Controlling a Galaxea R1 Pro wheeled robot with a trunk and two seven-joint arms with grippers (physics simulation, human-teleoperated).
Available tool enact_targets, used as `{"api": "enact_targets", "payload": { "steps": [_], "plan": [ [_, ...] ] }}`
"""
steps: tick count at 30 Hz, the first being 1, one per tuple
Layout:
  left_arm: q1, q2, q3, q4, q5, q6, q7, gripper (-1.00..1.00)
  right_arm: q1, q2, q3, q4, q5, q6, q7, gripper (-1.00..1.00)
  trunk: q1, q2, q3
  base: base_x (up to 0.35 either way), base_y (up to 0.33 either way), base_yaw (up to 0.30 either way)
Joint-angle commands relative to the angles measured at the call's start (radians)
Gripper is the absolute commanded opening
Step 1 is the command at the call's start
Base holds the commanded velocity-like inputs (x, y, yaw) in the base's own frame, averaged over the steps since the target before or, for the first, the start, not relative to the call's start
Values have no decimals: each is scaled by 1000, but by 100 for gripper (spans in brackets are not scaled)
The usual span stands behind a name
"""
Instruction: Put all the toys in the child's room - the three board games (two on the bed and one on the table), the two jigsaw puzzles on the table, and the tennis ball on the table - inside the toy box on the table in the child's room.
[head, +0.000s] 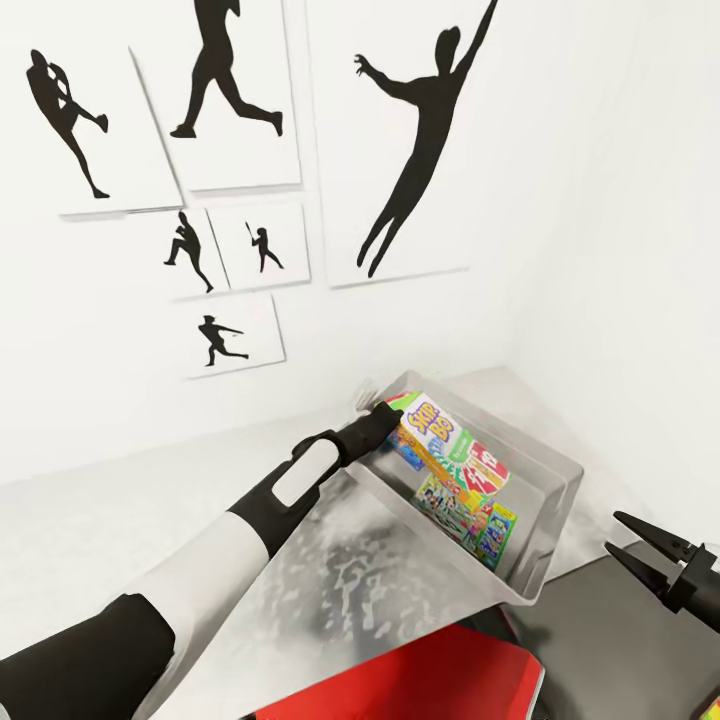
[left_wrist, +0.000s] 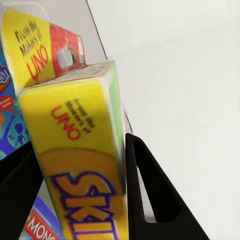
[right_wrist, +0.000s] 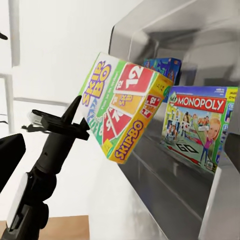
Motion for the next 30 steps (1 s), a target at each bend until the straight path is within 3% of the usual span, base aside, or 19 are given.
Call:
{"api": "enact_targets", "payload": {
  "steps": [1,11,21,30],
  "plan": [
    [-1,0,-2,2,7,1,-3,-100,0,0,-1,0,9,2,9,100,1,-2,-3,0,0,0],
    [-1,0,-2,5,3,1,-3,-100,0,0,-1,0,9,2,9,100,1,-2,-18,0,0,0],
    [-1,0,-2,5,-67,-24,-4,-100,0,0,-1,0,9,2,9,100,1,-2,-32,0,0,0],
    [-1,0,-4,5,-75,-25,-6,-100,0,0,-1,0,9,2,15,100,1,-2,-45,0,0,0]
  ]
}}
